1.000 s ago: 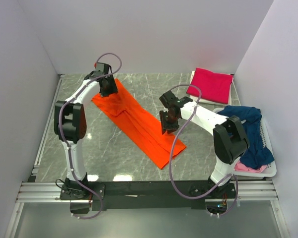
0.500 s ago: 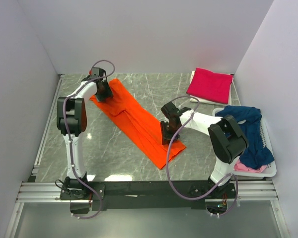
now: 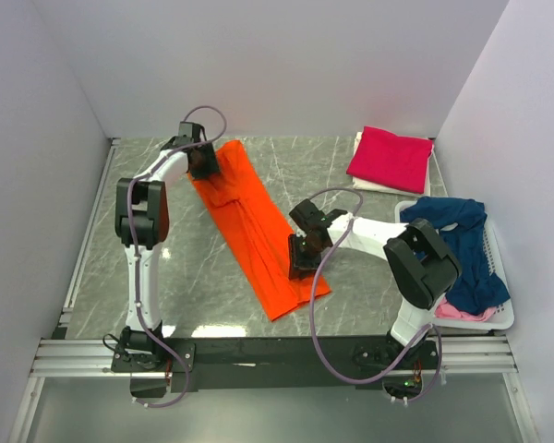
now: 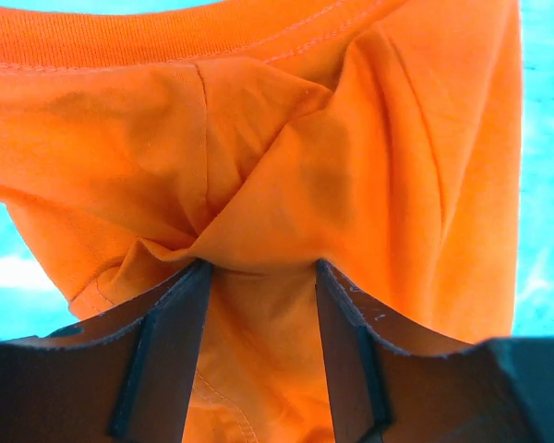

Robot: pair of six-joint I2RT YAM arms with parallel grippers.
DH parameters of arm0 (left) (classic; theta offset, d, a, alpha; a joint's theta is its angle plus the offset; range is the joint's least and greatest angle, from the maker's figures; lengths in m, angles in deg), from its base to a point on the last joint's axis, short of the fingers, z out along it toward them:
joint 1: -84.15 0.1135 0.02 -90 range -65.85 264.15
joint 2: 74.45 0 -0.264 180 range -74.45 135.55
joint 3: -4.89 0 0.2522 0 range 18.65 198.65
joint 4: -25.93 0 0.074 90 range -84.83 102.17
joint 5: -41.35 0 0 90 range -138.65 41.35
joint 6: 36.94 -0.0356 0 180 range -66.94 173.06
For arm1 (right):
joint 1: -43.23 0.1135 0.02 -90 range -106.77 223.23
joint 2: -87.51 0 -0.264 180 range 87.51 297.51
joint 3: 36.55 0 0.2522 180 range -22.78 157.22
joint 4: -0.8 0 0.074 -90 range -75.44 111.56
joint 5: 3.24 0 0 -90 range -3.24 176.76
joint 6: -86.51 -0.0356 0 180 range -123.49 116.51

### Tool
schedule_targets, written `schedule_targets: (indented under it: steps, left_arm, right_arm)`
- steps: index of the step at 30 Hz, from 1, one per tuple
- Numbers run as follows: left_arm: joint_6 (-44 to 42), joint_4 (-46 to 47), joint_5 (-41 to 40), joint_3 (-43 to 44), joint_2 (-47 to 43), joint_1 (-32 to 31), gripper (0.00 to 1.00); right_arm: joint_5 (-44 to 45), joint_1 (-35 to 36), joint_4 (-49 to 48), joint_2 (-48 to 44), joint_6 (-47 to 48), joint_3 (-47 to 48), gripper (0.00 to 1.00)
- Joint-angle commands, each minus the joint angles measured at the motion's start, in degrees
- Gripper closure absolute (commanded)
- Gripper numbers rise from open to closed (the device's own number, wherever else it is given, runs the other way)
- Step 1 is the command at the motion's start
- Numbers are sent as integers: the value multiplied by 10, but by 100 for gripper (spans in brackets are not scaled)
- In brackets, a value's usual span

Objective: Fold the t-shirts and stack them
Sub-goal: Fold the tshirt

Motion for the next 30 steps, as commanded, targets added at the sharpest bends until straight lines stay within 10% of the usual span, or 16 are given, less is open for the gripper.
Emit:
schedule_targets:
  steps: [1,30]
  left_arm:
    - [-47,26,66,2,44,-28,44]
    - [-36,129,237,127,116,-58,43]
  right_arm:
    - [-14,23,9,-9,-33,-14,59]
    - [13,133,96,49,-106,178,56]
